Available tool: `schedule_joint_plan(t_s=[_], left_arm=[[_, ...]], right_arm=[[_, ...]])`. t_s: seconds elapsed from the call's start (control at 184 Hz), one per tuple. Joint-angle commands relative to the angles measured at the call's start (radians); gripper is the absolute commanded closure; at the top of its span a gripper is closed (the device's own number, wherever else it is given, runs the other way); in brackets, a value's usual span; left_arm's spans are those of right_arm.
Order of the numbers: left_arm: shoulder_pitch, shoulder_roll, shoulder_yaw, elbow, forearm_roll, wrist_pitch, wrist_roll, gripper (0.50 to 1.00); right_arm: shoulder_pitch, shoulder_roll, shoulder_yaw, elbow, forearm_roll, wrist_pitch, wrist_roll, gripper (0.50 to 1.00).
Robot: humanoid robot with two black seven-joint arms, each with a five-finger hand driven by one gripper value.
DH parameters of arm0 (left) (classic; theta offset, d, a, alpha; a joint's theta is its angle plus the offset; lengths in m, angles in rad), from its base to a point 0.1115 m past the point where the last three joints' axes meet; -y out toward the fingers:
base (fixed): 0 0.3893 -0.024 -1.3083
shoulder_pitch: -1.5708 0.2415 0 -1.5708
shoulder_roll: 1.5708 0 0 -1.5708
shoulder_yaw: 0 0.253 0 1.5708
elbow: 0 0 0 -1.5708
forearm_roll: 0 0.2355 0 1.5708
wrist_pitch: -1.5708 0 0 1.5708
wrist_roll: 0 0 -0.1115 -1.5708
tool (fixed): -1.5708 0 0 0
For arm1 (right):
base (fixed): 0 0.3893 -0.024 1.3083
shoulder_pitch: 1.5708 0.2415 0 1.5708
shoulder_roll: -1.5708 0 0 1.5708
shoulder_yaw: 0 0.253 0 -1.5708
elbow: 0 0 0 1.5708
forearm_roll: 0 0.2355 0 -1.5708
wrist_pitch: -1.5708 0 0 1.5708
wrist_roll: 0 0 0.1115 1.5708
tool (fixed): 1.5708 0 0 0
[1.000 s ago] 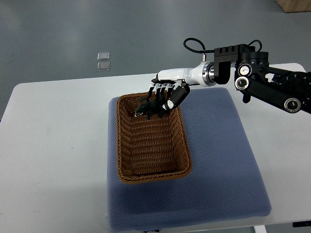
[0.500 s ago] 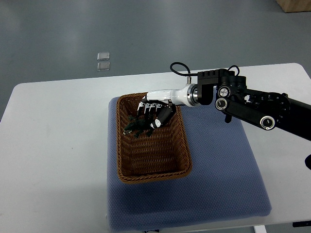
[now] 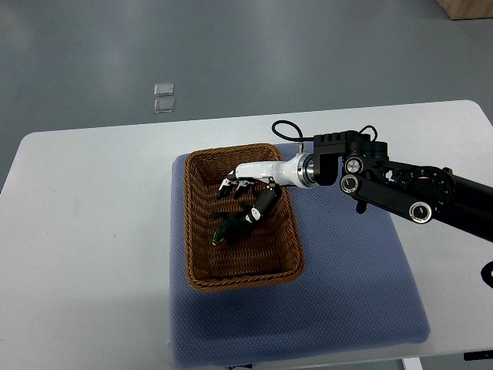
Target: Place crocodile in brown basket with right hand
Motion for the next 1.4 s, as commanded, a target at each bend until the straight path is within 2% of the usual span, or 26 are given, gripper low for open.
schedule_joint_plan(t_s=[0.0,0.06,0.207,0.413,0.543,0.679,0.837,1.005,1.06,1.185,1.255,1.397], left_arm=[[0.000,0.000,0.000,0.001,0.000,0.000,0.000,0.500],[-0.001,0.000,0.000,0.001,0.000,0.000,-0.001,0.500],[0.000,0.000,0.000,0.001,0.000,0.000,-0.001,0.500],[0.000,0.000,0.000,0.001,0.000,0.000,-0.001,0.500],[-0.001,0.000,0.000,-0.001,0.000,0.000,0.000,0.500],[0.000,0.000,0.000,-0.001,0.000,0.000,0.000,0.500],[0.000,0.000,0.000,-0.001,0.000,0.000,0.000,0.500],[0.000,0.000,0.000,-0.001,0.000,0.002,0.000,0.500],[-0.001,0.000,0.000,-0.001,0.000,0.002,0.000,0.500],[0.000,0.000,0.000,-0.002,0.000,0.002,0.000,0.500],[0.000,0.000,0.000,-0.002,0.000,0.002,0.000,0.500],[0.000,0.000,0.000,-0.002,0.000,0.002,0.000,0.500]], right_arm=[[0.001,-0.004,0.007,0.000,0.002,0.000,0.003,0.634],[0.003,-0.010,0.013,0.000,0.002,0.000,0.003,0.607],[0.017,-0.028,0.048,-0.001,0.015,0.000,0.004,0.607],[0.004,-0.054,0.256,-0.004,0.060,0.000,0.006,0.607],[-0.065,-0.050,0.426,-0.047,0.172,-0.010,0.017,0.607],[-0.154,-0.036,0.620,-0.119,0.385,-0.051,0.075,0.605],[-0.207,0.021,0.682,-0.172,0.635,-0.109,0.135,0.605],[-0.238,0.027,0.694,-0.259,0.932,-0.178,0.308,0.605],[-0.246,0.027,0.696,-0.299,1.020,-0.186,0.339,0.605],[-0.252,0.028,0.694,-0.365,1.163,-0.183,0.349,0.603],[-0.261,0.028,0.696,-0.388,1.198,-0.181,0.351,0.587],[-0.266,0.028,0.694,-0.425,1.223,-0.172,0.349,0.585]])
